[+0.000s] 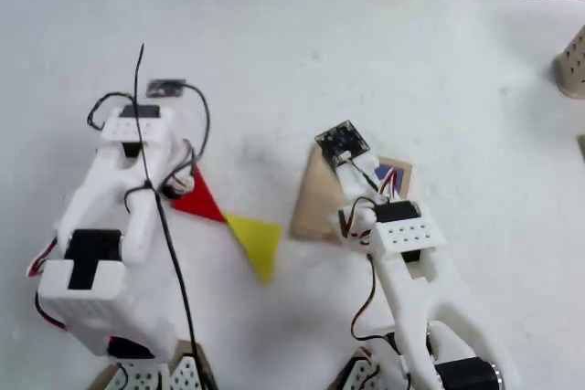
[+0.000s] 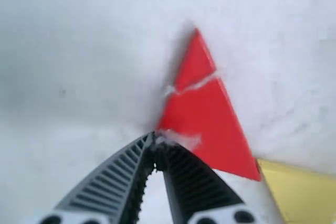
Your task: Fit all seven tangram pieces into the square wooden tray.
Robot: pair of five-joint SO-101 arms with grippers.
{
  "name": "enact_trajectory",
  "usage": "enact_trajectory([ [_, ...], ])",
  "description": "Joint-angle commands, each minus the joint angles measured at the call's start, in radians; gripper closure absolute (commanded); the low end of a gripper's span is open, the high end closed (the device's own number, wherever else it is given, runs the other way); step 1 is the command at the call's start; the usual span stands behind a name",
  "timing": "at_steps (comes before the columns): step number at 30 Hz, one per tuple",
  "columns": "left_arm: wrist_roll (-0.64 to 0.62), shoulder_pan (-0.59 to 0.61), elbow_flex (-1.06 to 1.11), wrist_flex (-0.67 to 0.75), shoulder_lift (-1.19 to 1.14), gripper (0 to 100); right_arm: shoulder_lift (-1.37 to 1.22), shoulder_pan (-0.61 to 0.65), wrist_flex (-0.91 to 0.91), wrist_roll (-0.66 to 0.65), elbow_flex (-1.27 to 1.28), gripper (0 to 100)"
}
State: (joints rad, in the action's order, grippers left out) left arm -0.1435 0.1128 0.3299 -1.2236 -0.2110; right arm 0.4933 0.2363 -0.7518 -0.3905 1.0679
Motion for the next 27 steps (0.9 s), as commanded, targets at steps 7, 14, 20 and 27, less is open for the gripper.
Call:
enact_trajectory([
  [7,-0.178,0.002,0.226,0.241,0.275,98,0.027,0.005,-0.008,-0.012,-0.006,97.8],
  [14,-0.224,-0.018,0.373,0.344,0.412,84,0.027,0.007,-0.008,-0.012,-0.006,97.8],
  [20,-0.39,-0.01,0.384,0.253,0.407,59,0.027,0.005,-0.01,-0.012,-0.006,97.8],
  [27,-0.396,0.018,0.404,0.315,0.397,62,0.027,0.007,-0.01,-0.012,-0.006,97.8],
])
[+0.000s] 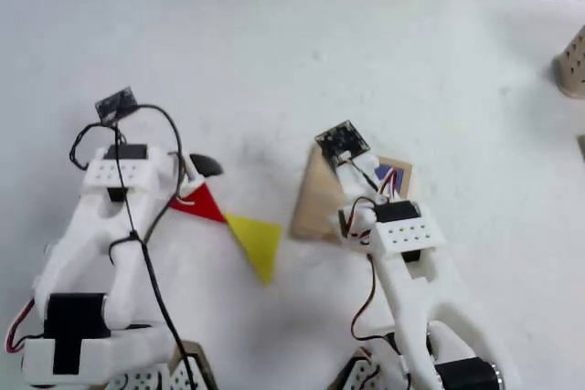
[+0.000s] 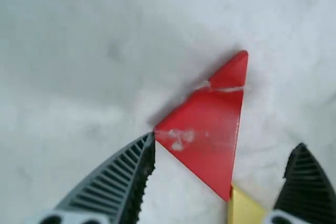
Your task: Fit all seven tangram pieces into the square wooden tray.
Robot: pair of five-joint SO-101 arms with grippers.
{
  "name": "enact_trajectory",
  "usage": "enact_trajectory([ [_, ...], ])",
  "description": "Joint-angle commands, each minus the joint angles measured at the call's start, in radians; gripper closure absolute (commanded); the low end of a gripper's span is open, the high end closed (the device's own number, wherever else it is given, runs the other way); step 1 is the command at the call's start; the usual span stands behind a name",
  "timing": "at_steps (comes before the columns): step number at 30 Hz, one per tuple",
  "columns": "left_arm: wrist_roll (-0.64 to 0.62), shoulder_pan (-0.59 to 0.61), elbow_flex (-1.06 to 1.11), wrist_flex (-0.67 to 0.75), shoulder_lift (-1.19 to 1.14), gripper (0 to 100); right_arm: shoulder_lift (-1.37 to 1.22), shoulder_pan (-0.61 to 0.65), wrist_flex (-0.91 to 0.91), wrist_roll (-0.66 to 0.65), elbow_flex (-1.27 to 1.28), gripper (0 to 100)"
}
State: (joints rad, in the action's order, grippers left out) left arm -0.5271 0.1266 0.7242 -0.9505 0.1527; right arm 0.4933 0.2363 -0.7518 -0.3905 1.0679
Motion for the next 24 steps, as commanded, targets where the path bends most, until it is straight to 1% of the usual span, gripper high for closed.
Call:
enact_trajectory([
  [1,-0.012,0.002,0.015,0.055,0.019,62,0.027,0.007,-0.01,-0.012,-0.006,97.8],
  [3,-0.011,0.001,0.011,0.077,-0.021,62,0.027,0.007,-0.012,-0.012,-0.006,97.8],
  [6,0.043,0.004,-0.035,0.071,-0.093,62,0.027,0.007,-0.012,-0.012,-0.006,97.8],
  [9,0.054,0.008,-0.071,0.063,-0.139,62,0.027,0.007,-0.013,-0.012,-0.006,97.8],
  [22,0.06,0.002,-0.081,0.058,-0.15,62,0.027,0.005,-0.015,-0.012,-0.006,97.8],
  [24,0.087,0.001,-0.081,0.058,-0.15,62,0.027,0.005,-0.015,-0.012,-0.005,97.8],
])
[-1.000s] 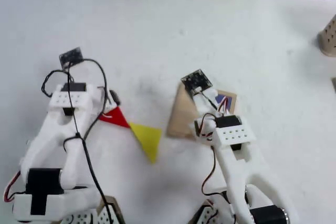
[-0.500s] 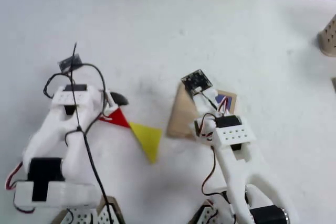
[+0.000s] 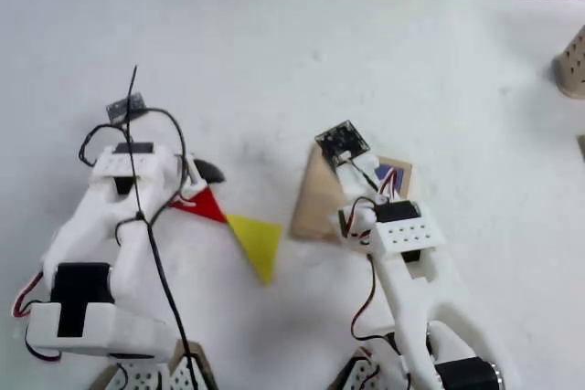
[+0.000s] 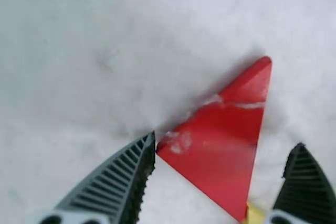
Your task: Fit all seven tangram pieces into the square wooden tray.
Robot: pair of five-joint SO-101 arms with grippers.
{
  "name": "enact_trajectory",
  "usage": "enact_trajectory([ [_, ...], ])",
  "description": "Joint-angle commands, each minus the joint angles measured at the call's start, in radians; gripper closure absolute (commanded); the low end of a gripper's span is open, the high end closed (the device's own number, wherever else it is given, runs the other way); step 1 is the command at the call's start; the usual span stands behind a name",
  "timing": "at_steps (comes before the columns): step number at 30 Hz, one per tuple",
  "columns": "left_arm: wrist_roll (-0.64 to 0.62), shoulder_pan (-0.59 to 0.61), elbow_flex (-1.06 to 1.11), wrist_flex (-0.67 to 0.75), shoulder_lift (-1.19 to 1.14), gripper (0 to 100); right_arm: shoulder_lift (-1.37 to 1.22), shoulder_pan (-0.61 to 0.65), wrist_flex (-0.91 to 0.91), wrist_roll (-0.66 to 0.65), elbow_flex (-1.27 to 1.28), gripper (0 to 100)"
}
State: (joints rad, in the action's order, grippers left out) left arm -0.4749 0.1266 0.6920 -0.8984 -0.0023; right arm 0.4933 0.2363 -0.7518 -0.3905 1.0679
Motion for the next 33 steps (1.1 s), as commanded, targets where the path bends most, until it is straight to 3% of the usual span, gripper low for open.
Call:
enact_trajectory([
  [1,0.058,0.001,-0.049,0.006,0.005,62,0.027,0.005,-0.015,-0.012,-0.005,97.8],
  [10,0.147,0.001,-0.055,0.015,0.004,75,0.025,0.007,-0.015,-0.006,-0.005,97.8],
  [23,0.143,-0.022,-0.06,0.0,-0.015,69,0.025,0.01,-0.015,-0.006,-0.003,97.8],
  [33,0.143,-0.028,-0.293,-0.193,-0.229,69,0.025,0.01,-0.015,-0.008,-0.003,97.8],
])
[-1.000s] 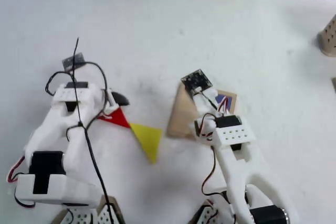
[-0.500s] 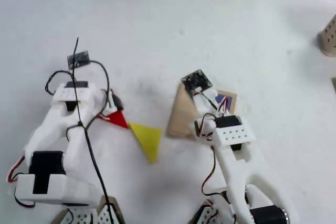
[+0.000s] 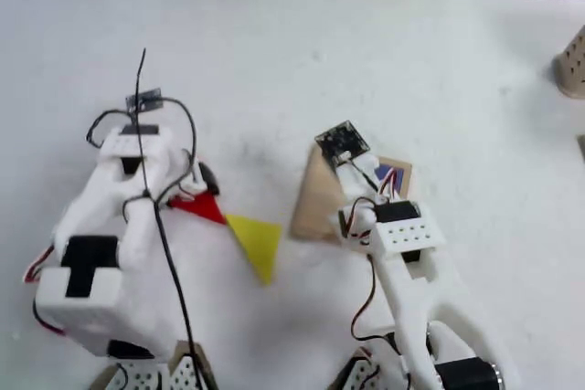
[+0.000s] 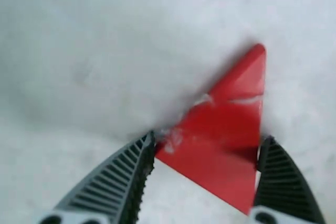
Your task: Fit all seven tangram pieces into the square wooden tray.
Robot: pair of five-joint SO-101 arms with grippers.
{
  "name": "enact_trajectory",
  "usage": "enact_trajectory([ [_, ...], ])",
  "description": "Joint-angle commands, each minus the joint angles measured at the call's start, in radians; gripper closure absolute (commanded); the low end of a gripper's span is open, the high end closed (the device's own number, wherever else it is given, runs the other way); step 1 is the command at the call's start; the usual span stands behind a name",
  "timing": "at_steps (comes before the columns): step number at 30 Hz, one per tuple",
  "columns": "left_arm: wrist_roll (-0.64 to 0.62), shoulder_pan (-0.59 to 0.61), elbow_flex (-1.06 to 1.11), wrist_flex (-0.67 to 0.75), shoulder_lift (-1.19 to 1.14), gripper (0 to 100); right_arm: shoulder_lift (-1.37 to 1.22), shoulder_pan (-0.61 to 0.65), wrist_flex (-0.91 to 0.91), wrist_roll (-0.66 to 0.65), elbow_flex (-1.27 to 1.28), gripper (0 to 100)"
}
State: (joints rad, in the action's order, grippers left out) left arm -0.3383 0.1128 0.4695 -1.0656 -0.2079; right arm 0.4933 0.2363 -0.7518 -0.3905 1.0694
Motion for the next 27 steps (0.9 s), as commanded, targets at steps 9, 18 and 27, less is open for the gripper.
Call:
enact_trajectory([
  [9,0.015,-0.024,-0.071,-0.061,-0.027,82,0.025,0.01,-0.015,-0.009,-0.005,97.8],
  [18,0.11,-0.031,-0.077,-0.058,-0.028,93,0.025,0.008,-0.015,-0.009,-0.006,97.8],
  [27,0.114,-0.041,-0.081,-0.064,-0.016,93,0.025,0.008,-0.015,-0.012,-0.006,97.8],
])
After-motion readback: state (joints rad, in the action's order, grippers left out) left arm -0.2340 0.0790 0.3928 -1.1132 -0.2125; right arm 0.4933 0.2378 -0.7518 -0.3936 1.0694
